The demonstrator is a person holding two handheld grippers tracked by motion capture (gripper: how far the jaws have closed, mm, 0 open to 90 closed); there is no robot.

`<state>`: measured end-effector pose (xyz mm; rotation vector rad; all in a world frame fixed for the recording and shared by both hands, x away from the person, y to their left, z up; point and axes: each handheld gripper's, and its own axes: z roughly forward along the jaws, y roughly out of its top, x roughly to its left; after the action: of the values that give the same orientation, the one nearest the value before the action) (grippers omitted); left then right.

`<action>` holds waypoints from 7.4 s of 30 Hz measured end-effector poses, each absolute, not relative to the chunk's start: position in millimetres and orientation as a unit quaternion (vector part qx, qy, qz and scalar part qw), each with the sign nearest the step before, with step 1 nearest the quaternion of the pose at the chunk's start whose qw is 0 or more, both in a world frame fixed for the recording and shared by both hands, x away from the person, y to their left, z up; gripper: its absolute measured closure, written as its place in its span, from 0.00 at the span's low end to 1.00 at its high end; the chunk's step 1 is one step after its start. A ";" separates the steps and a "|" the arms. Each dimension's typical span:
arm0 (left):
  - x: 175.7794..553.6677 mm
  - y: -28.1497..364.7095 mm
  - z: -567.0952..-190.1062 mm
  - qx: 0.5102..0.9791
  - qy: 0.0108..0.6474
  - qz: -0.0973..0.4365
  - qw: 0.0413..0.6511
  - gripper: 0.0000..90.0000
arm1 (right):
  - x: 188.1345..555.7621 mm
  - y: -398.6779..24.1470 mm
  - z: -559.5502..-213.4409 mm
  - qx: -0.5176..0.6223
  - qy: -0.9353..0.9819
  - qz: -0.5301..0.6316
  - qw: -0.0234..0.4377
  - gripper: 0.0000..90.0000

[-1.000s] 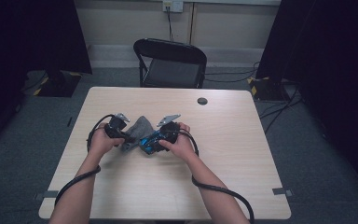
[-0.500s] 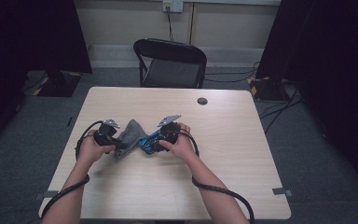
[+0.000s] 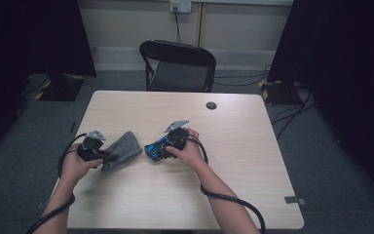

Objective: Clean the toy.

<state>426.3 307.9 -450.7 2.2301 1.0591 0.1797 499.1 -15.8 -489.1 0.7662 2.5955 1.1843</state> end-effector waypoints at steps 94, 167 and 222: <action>529.4 196.8 -468.8 0.886 0.363 0.043 0.285 0.86 | 501.3 -14.0 -487.7 0.252 0.880 0.394 0.088 0.08; 441.8 290.4 -446.6 0.853 0.403 0.064 0.325 0.85 | 500.6 -15.3 -489.1 0.251 0.877 0.401 0.091 0.08; 542.4 182.8 -451.3 0.850 0.406 0.082 0.326 0.85 | 500.6 -15.1 -488.7 0.251 0.878 0.397 0.091 0.08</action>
<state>542.4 182.8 -451.3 2.2269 1.0653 0.2151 500.6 -15.1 -488.7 0.7458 2.6093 1.1813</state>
